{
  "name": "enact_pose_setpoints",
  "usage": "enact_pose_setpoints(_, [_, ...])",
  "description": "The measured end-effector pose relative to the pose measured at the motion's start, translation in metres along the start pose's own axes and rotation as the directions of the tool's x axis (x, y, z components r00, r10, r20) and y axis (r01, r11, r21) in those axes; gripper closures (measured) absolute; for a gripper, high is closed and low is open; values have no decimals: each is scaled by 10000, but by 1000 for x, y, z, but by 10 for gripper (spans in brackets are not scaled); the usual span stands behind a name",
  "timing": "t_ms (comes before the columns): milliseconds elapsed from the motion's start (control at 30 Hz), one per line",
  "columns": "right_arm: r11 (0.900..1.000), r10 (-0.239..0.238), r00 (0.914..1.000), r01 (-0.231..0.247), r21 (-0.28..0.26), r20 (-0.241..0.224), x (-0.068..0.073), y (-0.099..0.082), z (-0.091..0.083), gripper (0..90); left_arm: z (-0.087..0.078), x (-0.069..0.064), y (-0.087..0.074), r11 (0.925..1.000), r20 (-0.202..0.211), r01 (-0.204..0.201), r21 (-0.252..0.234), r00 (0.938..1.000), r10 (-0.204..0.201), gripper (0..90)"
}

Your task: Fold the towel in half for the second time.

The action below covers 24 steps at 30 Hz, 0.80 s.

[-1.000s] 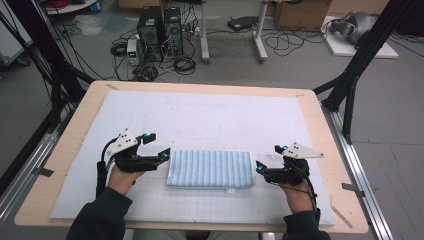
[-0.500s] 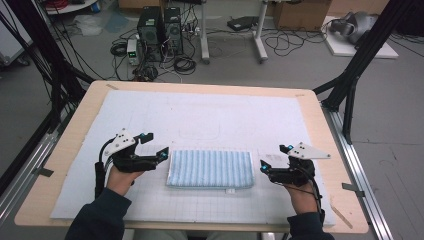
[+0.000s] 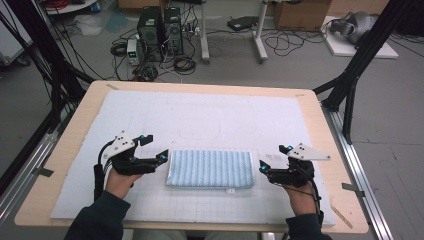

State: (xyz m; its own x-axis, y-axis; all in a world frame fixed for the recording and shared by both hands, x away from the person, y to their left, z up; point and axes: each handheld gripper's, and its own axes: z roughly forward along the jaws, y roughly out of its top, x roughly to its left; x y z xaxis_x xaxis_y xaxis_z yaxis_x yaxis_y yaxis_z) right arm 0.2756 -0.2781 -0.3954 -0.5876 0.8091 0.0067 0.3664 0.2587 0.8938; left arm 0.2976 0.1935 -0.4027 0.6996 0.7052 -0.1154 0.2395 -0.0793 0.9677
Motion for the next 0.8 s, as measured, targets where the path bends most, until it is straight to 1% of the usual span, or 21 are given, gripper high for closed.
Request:
enact_pose_setpoints(333, [10000, 17, 10000, -17, 1, -46, 0, 0, 3, 117, -2, 2, -3, 9999, -94, 103, 17, 9999, -103, 186])
enact_pose_setpoints(400, [10000, 57, 10000, -57, 12, -32, 0, -1, 3, 117, -2, 2, -3, 9999, -69, 134, -39, 9999, -134, 187])
enact_pose_setpoints(500, [9999, 115, 9999, -115, -20, -47, 0, -2, 3, 117, -2, 2, -3, 9999, -40, 152, 31, 9999, -152, 188])
enact_pose_setpoints(733, [9996, 248, 9997, -248, -104, -38, -1, -5, 2, 117, -1, 2, -3, 9999, -24, 162, 24, 9999, -162, 190])
enact_pose_setpoints(767, [9997, 193, 9998, -193, -140, -13, -2, -5, 2, 117, -1, 2, -3, 9999, -23, 144, 22, 9999, -144, 190])
enact_pose_setpoints(800, [9996, 260, 9997, -260, -113, -50, -1, -5, 2, 117, -1, 2, -3, 9999, -25, 147, 24, 9999, -147, 190])
